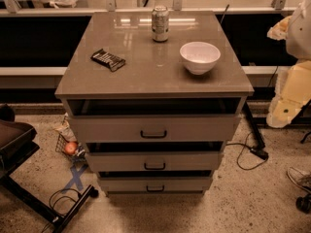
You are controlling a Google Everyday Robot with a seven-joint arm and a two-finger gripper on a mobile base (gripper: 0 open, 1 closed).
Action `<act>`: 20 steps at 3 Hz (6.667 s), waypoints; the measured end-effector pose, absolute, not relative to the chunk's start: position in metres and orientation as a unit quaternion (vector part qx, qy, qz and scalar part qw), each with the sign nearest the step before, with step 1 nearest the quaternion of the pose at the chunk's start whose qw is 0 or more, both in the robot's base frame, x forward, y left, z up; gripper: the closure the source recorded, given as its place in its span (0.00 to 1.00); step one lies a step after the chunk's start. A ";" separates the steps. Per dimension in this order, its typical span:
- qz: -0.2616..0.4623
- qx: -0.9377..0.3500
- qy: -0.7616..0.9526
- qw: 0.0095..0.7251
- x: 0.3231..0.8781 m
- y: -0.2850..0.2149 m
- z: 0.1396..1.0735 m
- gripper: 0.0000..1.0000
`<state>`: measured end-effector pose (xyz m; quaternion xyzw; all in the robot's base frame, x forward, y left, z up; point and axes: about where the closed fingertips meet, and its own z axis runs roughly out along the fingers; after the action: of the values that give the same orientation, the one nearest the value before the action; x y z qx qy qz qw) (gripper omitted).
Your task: Open middle drawer
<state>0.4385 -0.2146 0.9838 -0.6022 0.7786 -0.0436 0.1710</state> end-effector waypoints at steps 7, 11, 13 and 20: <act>0.007 -0.599 0.757 0.261 0.437 -0.195 0.827 0.00; 0.114 -0.562 0.731 0.370 0.441 -0.172 0.645 0.00; 0.156 -0.583 0.714 0.354 0.454 -0.159 0.584 0.00; 0.112 -0.614 0.732 0.274 0.571 -0.166 0.433 0.14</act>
Offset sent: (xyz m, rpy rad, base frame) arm 0.0038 -0.0003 -0.0170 0.0253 -0.0213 0.0329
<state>0.5712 -0.1662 0.4335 -0.6142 0.7315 0.1123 0.2739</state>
